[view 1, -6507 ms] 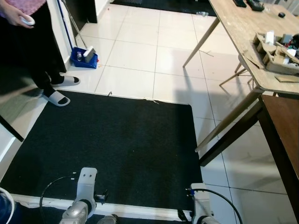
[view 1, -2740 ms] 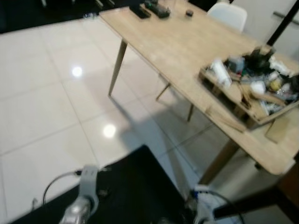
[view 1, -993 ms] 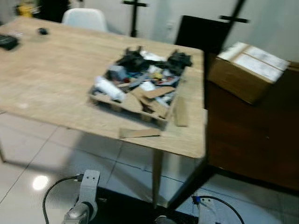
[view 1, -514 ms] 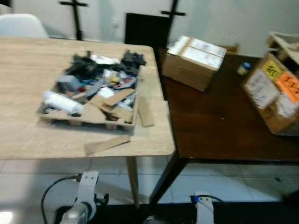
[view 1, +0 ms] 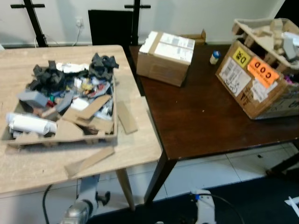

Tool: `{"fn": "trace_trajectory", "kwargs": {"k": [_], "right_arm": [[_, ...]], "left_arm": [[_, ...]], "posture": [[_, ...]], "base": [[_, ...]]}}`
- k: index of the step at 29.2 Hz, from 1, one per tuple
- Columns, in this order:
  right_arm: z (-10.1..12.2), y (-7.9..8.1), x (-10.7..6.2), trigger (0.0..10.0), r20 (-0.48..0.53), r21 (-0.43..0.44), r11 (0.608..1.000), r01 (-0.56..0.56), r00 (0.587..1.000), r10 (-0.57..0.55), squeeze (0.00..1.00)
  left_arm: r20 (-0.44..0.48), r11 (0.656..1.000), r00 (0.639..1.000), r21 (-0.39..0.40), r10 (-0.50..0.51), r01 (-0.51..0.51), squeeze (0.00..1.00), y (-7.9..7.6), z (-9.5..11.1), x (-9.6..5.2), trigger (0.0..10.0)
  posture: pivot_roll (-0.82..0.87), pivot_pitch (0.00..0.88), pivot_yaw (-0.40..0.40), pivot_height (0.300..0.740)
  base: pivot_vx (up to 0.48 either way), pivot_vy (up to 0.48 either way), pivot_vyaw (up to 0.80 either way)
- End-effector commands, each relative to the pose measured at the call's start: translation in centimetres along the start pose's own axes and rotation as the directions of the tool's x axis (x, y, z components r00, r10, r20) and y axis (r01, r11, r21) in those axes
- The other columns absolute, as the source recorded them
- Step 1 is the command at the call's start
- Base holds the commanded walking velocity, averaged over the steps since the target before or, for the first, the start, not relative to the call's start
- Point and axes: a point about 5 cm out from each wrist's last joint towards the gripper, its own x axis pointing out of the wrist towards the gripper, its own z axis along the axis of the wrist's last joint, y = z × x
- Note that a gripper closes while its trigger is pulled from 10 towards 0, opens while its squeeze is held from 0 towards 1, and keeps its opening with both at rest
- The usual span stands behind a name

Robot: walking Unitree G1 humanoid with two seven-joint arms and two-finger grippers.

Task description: Picking trash to rubbish bin

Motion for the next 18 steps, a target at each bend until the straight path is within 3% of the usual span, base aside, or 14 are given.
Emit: {"fn": "trace_trajectory", "kwargs": {"k": [1,18], "right_arm": [[-0.6,-0.4,-0.2,10.0,-0.030,-0.009,1.000,0.015,0.999,-0.015,0.00],[0.2,0.7,0.1,10.0,0.008,-0.025,0.998,-0.055,0.998,0.056,0.00]], "left_arm": [[-0.039,1.000,0.999,-0.003,0.004,-0.004,0.00,0.1,-1.1,-0.3,10.0],[-0.008,0.998,0.998,-0.016,0.064,-0.064,0.00,0.9,-0.7,-0.4,10.0]], "posture": [[0.05,0.169,-0.039,0.740],[0.07,0.170,-0.037,0.740]], "base": [[0.000,0.000,0.00],[0.000,0.000,0.00]]}}
